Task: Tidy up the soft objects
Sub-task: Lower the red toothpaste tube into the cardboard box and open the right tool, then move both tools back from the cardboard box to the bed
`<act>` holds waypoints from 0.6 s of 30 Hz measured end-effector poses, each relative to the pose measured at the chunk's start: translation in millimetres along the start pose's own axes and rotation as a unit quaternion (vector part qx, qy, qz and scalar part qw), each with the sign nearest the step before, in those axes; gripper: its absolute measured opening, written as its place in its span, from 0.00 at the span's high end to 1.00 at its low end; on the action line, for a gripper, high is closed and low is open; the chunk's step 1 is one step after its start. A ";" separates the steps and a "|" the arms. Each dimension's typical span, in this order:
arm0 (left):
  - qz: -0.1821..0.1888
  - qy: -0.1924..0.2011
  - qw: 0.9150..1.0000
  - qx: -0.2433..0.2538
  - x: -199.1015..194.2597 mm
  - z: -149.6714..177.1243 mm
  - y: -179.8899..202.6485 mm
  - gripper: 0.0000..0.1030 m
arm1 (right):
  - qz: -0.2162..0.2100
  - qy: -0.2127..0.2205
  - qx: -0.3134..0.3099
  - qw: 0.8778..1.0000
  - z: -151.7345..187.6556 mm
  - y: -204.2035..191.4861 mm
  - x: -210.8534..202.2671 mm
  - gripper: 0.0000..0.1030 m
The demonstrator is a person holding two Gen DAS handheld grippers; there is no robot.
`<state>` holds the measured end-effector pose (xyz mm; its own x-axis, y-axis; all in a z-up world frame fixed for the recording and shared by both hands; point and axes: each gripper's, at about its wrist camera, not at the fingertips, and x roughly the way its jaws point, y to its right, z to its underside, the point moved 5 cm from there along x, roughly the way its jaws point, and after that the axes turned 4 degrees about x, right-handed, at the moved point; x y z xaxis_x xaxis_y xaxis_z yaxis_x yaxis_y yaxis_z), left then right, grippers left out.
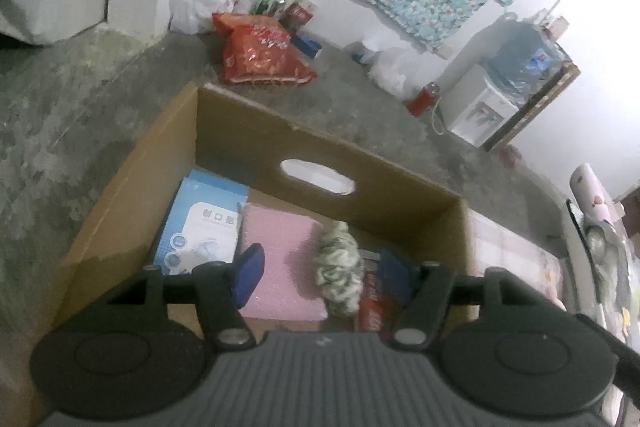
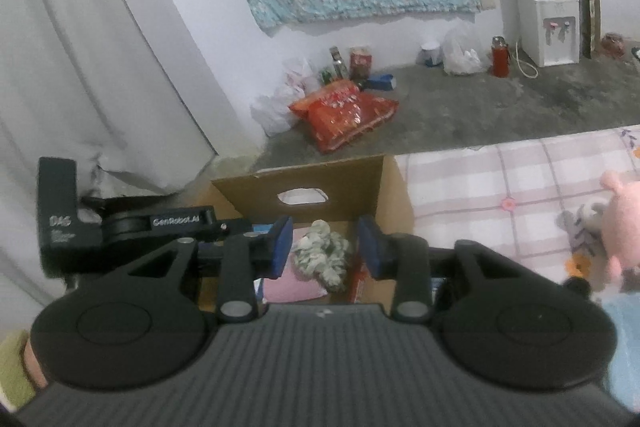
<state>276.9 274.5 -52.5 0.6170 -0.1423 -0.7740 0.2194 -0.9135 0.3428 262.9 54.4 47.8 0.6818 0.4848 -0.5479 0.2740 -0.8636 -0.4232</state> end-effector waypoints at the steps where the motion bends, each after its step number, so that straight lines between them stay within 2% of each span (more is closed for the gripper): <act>1: 0.001 0.003 1.000 0.005 -5.6 1.1 4.5 0.34 | -0.003 0.004 0.000 1.000 0.9 2.5 -11.1 0.59; 9: 0.017 0.024 0.998 0.051 -63.1 21.2 47.8 0.24 | -0.026 0.036 -0.003 0.999 19.9 43.6 -119.7 0.52; 14: 0.031 0.045 0.994 0.098 -108.7 46.2 87.7 0.15 | 0.005 0.061 0.015 0.998 43.9 103.7 -197.5 0.48; 18: 0.054 0.060 0.985 0.151 -141.6 77.0 126.0 0.11 | 0.025 0.071 0.049 0.996 68.6 160.6 -251.1 0.47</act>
<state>159.0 150.1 59.3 0.7139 -0.2155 -0.6663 -0.0765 -0.9698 0.2317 89.1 -196.5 67.9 0.7843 0.4102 -0.4654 0.1743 -0.8657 -0.4693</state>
